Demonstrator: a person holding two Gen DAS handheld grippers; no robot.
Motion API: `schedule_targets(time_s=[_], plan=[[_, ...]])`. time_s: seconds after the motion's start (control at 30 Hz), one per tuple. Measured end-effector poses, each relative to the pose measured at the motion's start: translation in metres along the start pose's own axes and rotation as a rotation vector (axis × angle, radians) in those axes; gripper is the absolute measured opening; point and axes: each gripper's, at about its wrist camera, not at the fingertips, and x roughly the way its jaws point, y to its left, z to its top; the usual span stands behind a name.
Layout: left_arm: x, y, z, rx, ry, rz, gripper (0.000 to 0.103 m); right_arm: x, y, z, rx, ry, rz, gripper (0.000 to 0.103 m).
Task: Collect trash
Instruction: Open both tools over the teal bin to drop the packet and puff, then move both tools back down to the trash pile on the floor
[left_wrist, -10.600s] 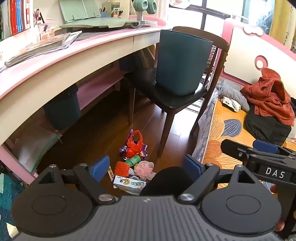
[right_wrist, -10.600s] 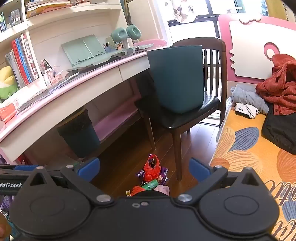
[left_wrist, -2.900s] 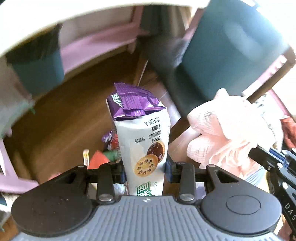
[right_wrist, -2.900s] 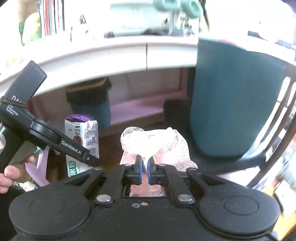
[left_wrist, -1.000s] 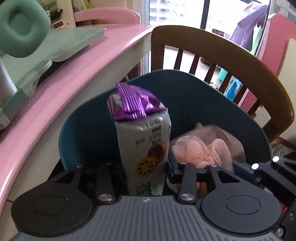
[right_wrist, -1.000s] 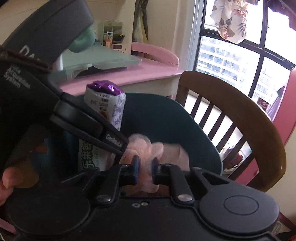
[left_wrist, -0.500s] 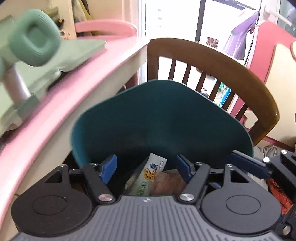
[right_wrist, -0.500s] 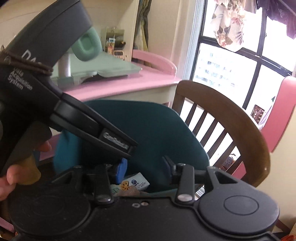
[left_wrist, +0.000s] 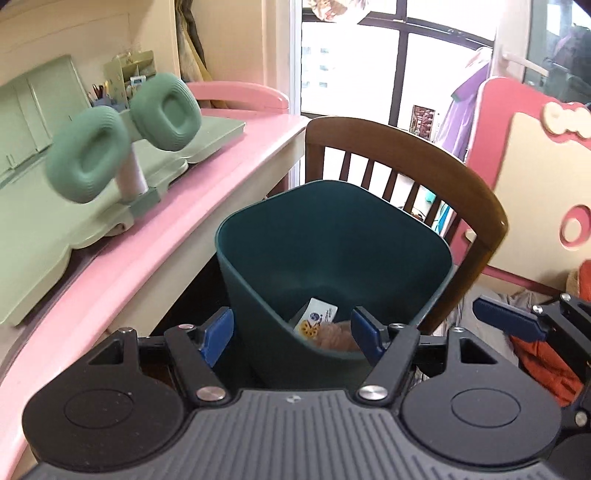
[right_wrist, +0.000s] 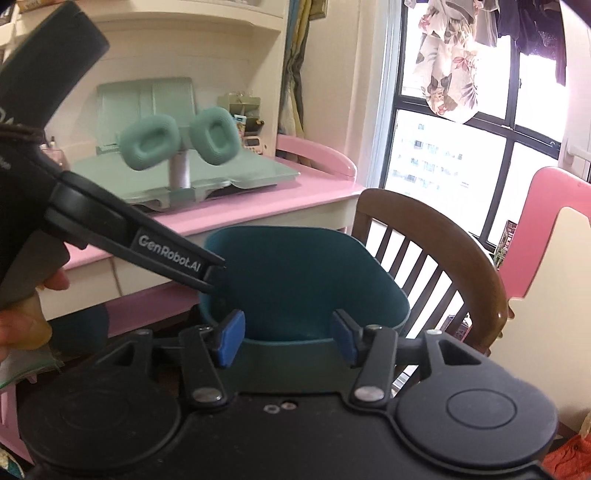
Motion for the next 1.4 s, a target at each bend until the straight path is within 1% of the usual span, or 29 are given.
schedule_targets(time_s=[0.17,0.33,0.4,0.47,0.57,0.83,0.93,0.97,1.0,1.2,1.3,1.4], plan=[[-0.033,0.004,-0.026,0.013,-0.026,-0.009,0.070,-0.024,0.018,-0.010,-0.012,-0.019,0.027,0.059],[-0.058,0.012,-0.056,0.013,-0.034,-0.003,0.070,-0.044,0.037,-0.024,-0.014,-0.027,0.056,0.064],[-0.066,0.017,-0.069,0.012,-0.034,-0.003,0.070,-0.049,0.045,-0.029,-0.014,-0.027,0.071,0.064],[-0.073,0.022,-0.082,0.013,-0.033,0.005,0.070,-0.053,0.053,-0.036,-0.016,-0.025,0.085,0.065],[-0.080,0.031,-0.101,0.014,-0.033,0.013,0.076,-0.057,0.066,-0.046,-0.022,-0.022,0.106,0.069],[-0.089,0.066,-0.152,-0.029,-0.024,0.025,0.076,-0.055,0.098,-0.079,-0.002,0.003,0.176,0.085],[-0.089,0.082,-0.176,-0.057,-0.017,0.029,0.077,-0.044,0.109,-0.098,0.010,0.036,0.203,0.088],[-0.087,0.086,-0.182,-0.063,-0.014,0.030,0.079,-0.040,0.113,-0.104,0.011,0.046,0.208,0.089],[-0.085,0.092,-0.190,-0.072,-0.012,0.031,0.081,-0.034,0.117,-0.111,0.012,0.057,0.215,0.090],[-0.061,0.127,-0.235,-0.114,0.011,0.048,0.081,-0.006,0.137,-0.149,0.031,0.107,0.273,0.103],[-0.044,0.142,-0.258,-0.140,0.018,0.067,0.081,0.011,0.146,-0.168,0.048,0.131,0.304,0.103],[-0.024,0.151,-0.283,-0.135,0.034,0.092,0.081,0.032,0.154,-0.187,0.069,0.167,0.327,0.103]])
